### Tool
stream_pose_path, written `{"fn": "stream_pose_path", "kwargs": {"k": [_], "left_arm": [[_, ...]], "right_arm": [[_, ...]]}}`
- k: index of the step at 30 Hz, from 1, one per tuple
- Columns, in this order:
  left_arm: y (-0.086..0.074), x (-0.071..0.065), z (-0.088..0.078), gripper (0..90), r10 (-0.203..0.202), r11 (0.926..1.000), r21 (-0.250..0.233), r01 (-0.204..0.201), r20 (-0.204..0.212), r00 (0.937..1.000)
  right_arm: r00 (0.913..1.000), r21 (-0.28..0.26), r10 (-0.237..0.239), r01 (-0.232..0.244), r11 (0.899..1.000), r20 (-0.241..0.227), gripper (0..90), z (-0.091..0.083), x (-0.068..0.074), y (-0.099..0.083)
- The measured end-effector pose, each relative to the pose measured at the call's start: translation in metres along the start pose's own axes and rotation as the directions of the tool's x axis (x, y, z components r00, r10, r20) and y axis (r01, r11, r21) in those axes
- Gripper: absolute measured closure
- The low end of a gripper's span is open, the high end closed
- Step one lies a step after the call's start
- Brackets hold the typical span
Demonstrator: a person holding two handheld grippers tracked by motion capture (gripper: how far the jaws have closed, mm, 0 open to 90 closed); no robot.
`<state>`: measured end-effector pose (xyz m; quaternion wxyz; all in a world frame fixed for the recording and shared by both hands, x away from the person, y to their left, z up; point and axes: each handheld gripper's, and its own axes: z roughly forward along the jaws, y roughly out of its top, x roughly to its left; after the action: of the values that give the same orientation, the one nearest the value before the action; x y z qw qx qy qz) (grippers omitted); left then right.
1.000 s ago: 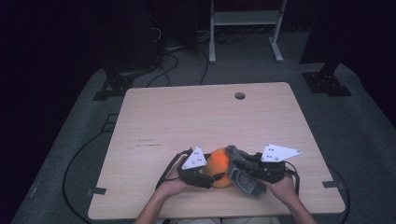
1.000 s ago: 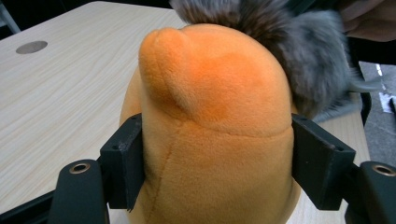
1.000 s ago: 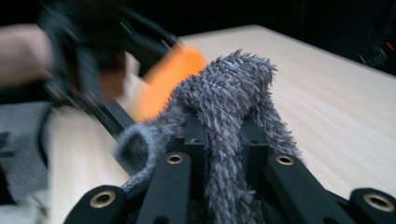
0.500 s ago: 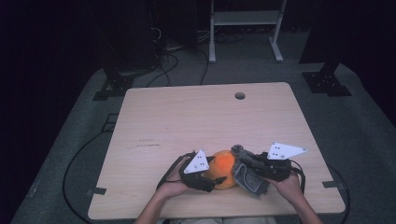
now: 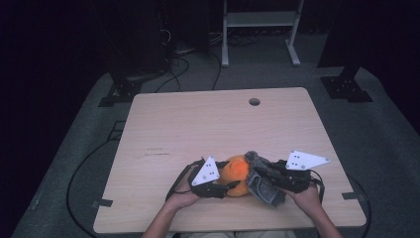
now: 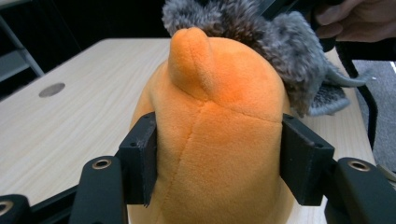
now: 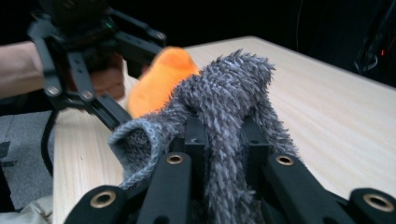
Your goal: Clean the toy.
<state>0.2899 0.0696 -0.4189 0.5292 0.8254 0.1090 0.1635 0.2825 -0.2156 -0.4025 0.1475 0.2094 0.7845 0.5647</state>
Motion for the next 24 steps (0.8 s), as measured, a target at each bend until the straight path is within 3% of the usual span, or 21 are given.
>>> {"fn": "stream_pose_path", "kwargs": {"k": [2, 4, 6, 8, 11, 12, 15, 17, 24], "left_arm": [[-0.006, 0.002, 0.004, 33.1, -0.016, 0.9993, 0.033, 0.016, -0.003, 0.9999], [-0.015, 0.007, 0.006, 31.1, -0.061, 0.998, 0.02, 0.06, 0.016, 0.998], [-0.016, 0.009, 0.006, 31.2, -0.084, 0.9963, 0.018, 0.084, 0.014, 0.9963], [-0.015, 0.008, 0.006, 31.3, -0.089, 0.9956, 0.027, 0.089, 0.009, 0.996], [-0.017, 0.008, 0.007, 31.5, -0.113, 0.9934, 0.021, 0.113, 0.007, 0.9935], [-0.017, 0.008, 0.008, 31.6, -0.119, 0.9927, 0.021, 0.118, 0.008, 0.9929], [-0.016, 0.008, 0.007, 31.6, -0.118, 0.9928, 0.025, 0.117, 0.005, 0.9931], [-0.017, 0.007, 0.005, 31.8, -0.11, 0.9937, 0.022, 0.11, 0.008, 0.9939], [-0.019, 0.009, 0.004, 31.9, -0.118, 0.9929, 0.015, 0.118, 0.029, 0.9926]], "right_arm": [[0.9998, 0.025, -0.018, 0.018, 1.0, 0.008, 76.7, 0.003, 0.001, 0.0], [0.9996, 0.074, -0.024, 0.023, 0.997, 0.015, 76.8, 0.01, -0.001, -0.006], [1.0, 0.071, 0.006, -0.006, 0.997, 0.007, 76.8, 0.01, -0.006, -0.008], [0.9999, 0.073, -0.004, 0.003, 0.997, 0.013, 76.8, 0.009, -0.004, -0.006], [0.9992, 0.068, -0.039, 0.039, 0.997, 0.008, 76.8, 0.011, 0.007, -0.003], [0.9986, 0.057, -0.051, 0.052, 0.997, -0.015, 76.8, 0.013, 0.012, 0.001], [0.9967, 0.053, -0.075, 0.076, 0.996, -0.032, 76.8, 0.017, 0.018, 0.007], [0.9973, 0.051, -0.06, 0.062, 0.997, -0.044, 76.9, 0.018, 0.014, 0.004], [0.9999, 0.079, 0.016, -0.016, 0.997, -0.003, 76.9, 0.008, -0.006, -0.014]]}}
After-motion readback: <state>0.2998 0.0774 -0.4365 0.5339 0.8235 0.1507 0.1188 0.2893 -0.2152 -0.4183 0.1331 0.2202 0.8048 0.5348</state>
